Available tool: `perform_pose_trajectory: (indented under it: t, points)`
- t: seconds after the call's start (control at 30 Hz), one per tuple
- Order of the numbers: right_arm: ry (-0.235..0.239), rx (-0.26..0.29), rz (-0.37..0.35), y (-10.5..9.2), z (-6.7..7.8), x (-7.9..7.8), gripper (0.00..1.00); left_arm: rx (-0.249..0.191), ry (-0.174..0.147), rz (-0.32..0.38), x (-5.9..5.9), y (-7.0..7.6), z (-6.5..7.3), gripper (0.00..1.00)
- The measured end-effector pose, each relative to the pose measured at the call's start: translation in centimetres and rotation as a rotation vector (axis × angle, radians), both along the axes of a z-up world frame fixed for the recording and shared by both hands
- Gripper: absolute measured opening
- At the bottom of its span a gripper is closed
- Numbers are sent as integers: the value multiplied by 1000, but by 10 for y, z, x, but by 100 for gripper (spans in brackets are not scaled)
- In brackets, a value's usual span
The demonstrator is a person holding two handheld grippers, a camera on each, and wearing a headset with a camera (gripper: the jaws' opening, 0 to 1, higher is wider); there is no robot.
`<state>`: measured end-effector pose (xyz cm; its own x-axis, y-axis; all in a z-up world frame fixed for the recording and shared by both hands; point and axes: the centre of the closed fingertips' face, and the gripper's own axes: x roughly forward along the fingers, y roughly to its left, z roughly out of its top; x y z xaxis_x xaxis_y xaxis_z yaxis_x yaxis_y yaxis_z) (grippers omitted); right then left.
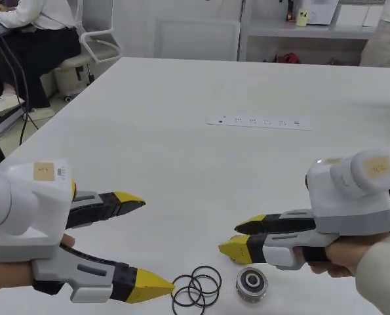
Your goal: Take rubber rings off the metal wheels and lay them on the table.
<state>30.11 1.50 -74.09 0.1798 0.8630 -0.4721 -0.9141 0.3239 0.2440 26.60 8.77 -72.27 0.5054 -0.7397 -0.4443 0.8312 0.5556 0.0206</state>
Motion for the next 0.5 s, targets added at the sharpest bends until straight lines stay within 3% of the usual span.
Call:
perform_pose_trajectory:
  t: [0.2,0.37,0.5]
  points:
    - [-85,-19,32,-9,13,-6,51,0,-2,2,0,0,1,81]
    - [-114,1,30,-18,24,-14,58,-1,-3,5,0,1,2,81]
    - [-116,32,-23,-32,30,-10,63,-5,-8,6,0,2,3,81]
